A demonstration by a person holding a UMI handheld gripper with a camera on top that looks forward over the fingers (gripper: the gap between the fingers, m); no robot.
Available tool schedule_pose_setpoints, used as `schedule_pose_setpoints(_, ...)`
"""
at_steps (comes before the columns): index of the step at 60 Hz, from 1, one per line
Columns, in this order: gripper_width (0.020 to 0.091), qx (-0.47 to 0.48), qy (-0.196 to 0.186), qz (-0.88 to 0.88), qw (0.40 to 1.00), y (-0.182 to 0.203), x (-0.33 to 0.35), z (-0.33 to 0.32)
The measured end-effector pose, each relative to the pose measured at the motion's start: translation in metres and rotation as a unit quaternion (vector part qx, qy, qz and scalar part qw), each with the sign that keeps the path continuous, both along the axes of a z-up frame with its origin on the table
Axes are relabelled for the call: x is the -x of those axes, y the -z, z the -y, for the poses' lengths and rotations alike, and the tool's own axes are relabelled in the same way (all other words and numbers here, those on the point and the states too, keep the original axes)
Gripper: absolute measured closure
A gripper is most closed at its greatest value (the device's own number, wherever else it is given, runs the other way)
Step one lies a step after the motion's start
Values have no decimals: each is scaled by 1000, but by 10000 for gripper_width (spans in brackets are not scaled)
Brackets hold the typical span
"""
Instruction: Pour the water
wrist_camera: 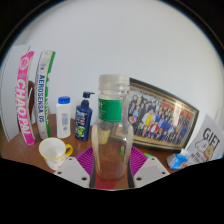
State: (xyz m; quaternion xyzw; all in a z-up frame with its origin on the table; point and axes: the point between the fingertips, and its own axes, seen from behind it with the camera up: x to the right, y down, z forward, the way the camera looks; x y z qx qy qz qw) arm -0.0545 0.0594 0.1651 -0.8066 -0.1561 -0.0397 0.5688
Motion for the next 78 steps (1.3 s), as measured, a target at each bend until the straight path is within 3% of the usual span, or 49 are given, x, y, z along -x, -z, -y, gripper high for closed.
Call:
schedule_pose_setpoints(10,667,36,12,-96,995,58,-2,-11)
schedule_pose_setpoints(25,656,67,21,-106,992,122,-3,-11)
schedule_pose_setpoints(32,638,31,21,-106,994,117,-4,-9)
schedule_pose_setpoints(41,532,41,31,-116,992,123,-6,-7)
schedule_pose_setpoints(46,251,75,47,-109,990,135,-11,3)
schedule_pose_setpoints(47,234,79,49,-109,990,135,-12,6)
schedule_pose_setpoints(49,275,87,56,-110,989,135,-13,13)
schedule_pose_setpoints(53,244,97,72,-114,986,127,-17,29)
schedule_pose_setpoints(61,252,117,95,-105,983,100,-16,79)
schedule_pose_setpoints(78,252,137,101,-80,982,25,17,200)
